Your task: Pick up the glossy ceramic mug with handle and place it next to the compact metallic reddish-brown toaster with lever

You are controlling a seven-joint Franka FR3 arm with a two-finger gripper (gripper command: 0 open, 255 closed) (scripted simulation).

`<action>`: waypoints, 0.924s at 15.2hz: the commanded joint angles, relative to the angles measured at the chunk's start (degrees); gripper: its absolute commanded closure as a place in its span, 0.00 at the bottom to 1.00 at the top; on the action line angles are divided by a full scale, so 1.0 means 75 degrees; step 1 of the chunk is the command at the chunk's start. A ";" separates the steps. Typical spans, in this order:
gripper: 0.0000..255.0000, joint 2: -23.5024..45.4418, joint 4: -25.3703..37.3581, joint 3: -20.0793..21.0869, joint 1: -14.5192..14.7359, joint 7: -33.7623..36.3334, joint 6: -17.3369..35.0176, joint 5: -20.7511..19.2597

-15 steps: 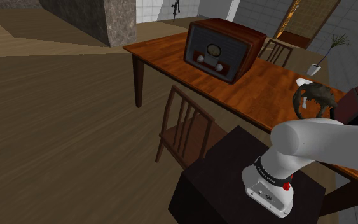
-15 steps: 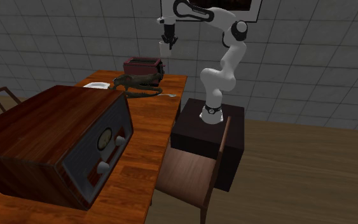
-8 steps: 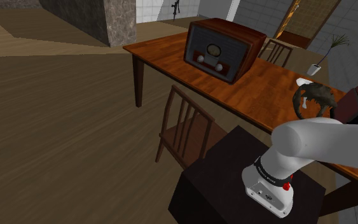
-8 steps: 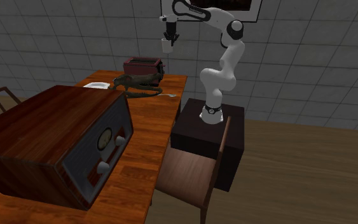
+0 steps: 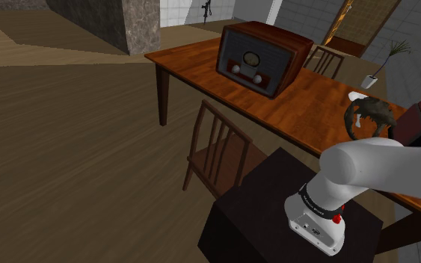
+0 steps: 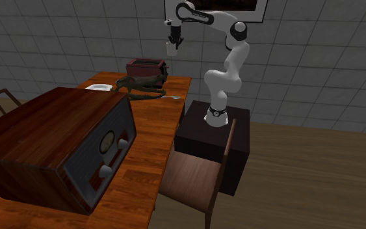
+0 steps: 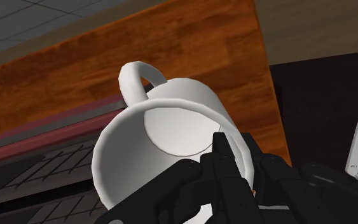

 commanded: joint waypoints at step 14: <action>1.00 -0.0646 -0.1498 -0.0511 -0.0374 0.0393 0.1036 -0.0592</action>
